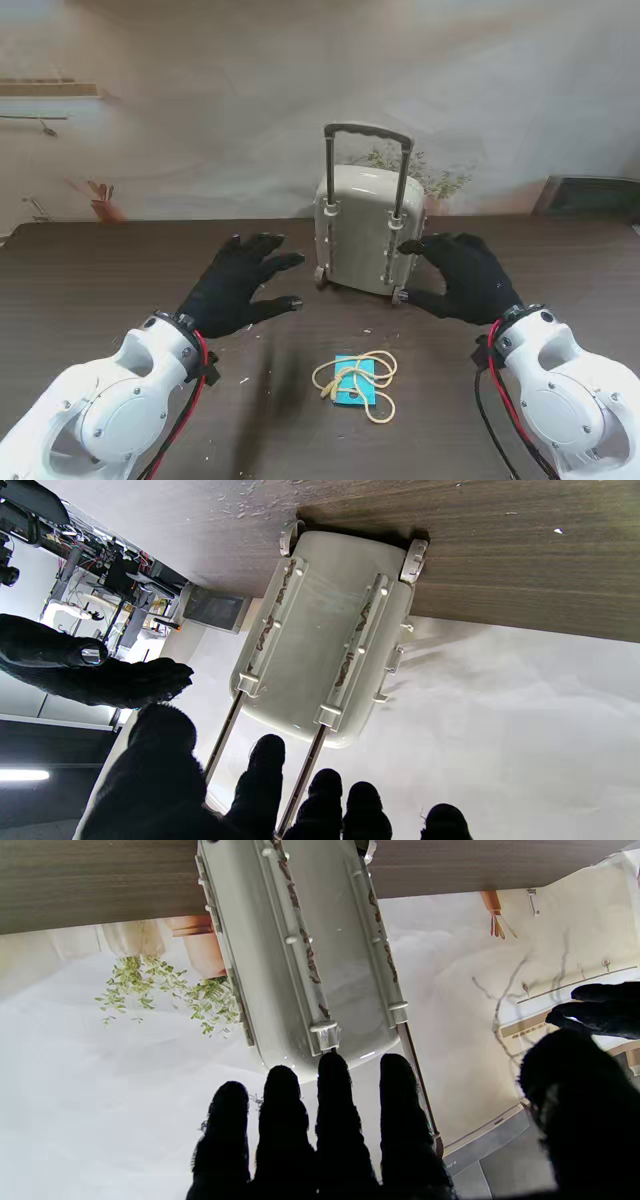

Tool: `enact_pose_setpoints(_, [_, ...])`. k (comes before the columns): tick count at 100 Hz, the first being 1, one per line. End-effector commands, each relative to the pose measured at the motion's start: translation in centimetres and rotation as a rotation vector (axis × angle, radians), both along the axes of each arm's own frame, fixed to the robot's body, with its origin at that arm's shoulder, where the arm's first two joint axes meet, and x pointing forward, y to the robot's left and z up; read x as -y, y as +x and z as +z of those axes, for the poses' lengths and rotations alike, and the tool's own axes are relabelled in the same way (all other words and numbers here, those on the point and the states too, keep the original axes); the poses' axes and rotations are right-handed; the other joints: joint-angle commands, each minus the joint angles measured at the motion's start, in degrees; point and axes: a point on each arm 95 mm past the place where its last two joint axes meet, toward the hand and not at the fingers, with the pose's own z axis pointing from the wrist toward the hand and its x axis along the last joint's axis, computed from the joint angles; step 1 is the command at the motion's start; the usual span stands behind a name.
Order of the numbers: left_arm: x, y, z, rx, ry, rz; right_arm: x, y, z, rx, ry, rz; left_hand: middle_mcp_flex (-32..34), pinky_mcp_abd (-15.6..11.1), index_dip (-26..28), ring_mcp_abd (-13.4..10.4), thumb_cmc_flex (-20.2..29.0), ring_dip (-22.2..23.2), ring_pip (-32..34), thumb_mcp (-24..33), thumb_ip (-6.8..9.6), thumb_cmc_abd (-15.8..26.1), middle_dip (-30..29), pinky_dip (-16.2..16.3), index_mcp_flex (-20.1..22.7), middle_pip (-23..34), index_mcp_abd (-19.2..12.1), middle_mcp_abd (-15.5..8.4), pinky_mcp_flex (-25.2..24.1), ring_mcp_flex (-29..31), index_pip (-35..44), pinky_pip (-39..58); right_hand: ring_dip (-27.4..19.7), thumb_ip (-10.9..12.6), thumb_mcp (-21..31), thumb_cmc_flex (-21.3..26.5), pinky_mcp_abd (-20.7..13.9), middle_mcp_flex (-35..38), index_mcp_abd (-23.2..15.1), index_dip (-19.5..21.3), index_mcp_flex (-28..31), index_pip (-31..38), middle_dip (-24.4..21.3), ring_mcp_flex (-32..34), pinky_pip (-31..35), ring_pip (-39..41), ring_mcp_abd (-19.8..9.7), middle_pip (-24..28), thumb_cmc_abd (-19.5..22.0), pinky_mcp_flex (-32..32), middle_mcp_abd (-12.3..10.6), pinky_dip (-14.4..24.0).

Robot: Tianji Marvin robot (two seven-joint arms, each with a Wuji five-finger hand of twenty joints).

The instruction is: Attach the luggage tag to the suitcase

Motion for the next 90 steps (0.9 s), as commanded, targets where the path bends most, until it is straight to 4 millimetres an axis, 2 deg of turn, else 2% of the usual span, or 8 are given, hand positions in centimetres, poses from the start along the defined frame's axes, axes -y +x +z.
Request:
enact_pose_setpoints(1, [0.2,-0.3,0.1,-0.007,0.003,-0.002,-0.1,0.0,-0.2,-0.014,-0.002,0.003,-0.1,-3.2,-0.8,-0.8,-0.9,1.8,0.5,-1.6,-1.29,1.7,-0.8,-0.8,0.5,-0.3,1.9,-0.4,-0.8,-2.4,0.3,-0.7,-0.7,1.2,0.0,-1.8,-0.4,-0.8,-0.9,-1.2,-0.4,1.1,0.3,0.1,0.5,0.1,0.3,0.3,0.7,-0.4,0.0,-1.0])
enact_pose_setpoints(20, [0.3,-0.5,0.1,-0.003,0.006,-0.008,-0.1,-0.1,-0.1,-0.011,-0.009,0.005,0.1,-3.2,-0.8,-0.7,-0.8,2.5,0.5,-1.6,-1.27,1.6,-0.8,-0.7,0.7,-0.2,1.8,-0.4,-0.8,-2.4,0.4,-0.6,-0.6,1.1,0.3,-1.8,-0.4,-0.6,-0.9,-1.2,-0.3,1.3,0.4,0.2,0.8,0.2,0.4,0.6,0.6,-0.3,0.0,-1.2])
enact_pose_setpoints(33, [0.2,-0.7,0.3,0.001,0.001,-0.007,-0.2,-0.6,1.0,0.019,0.004,0.012,0.5,-3.2,-0.7,-0.6,-0.6,3.1,0.7,-1.6,-1.28,1.6,-0.8,-0.6,1.0,-0.1,2.0,-0.3,-0.8,-2.5,0.5,-0.6,-0.4,1.1,0.4,-1.6,-0.2,0.1,-0.9,-1.1,0.3,1.5,0.4,0.8,1.1,0.5,0.8,0.8,0.4,0.1,0.3,-1.3])
enact_pose_setpoints(64, [-0.7,-1.4,1.5,0.061,-0.033,0.019,-1.2,-2.2,6.5,0.129,0.019,0.075,1.9,-3.0,-0.6,-0.2,0.4,5.5,1.5,-1.4,-1.11,1.0,-0.7,0.1,2.5,0.4,2.3,0.2,-0.9,-2.6,1.0,-0.2,0.2,1.2,0.6,-0.8,0.7,3.4,-0.8,-1.3,2.7,0.6,0.1,3.2,3.0,1.7,2.0,0.3,-0.7,2.1,1.1,-1.1])
enact_pose_setpoints(78, [-1.1,-1.7,1.7,0.080,-0.035,0.032,-1.9,-1.5,9.8,0.200,-0.014,0.122,2.4,-2.8,-0.4,0.0,0.7,6.7,1.9,-1.4,-1.02,0.8,-0.6,0.4,3.2,0.6,2.5,0.5,-0.9,-2.6,1.3,0.1,0.4,1.3,0.6,-0.4,0.9,4.0,-0.9,-1.3,3.2,0.0,0.1,3.9,3.6,1.9,2.3,0.2,-1.0,2.5,1.2,-1.1])
enact_pose_setpoints(90, [-1.4,-1.9,1.7,0.081,-0.039,0.044,-2.6,-0.2,12.5,0.273,-0.040,0.149,2.6,-2.8,-0.4,0.1,1.1,7.4,2.0,-1.3,-0.95,0.7,-0.5,0.7,3.5,0.7,2.7,0.6,-1.0,-2.7,1.4,0.2,0.6,1.4,0.9,0.3,1.0,4.7,-0.8,-1.1,3.6,-0.3,0.3,4.9,4.4,2.4,2.3,0.5,-1.7,3.2,1.1,-1.1])
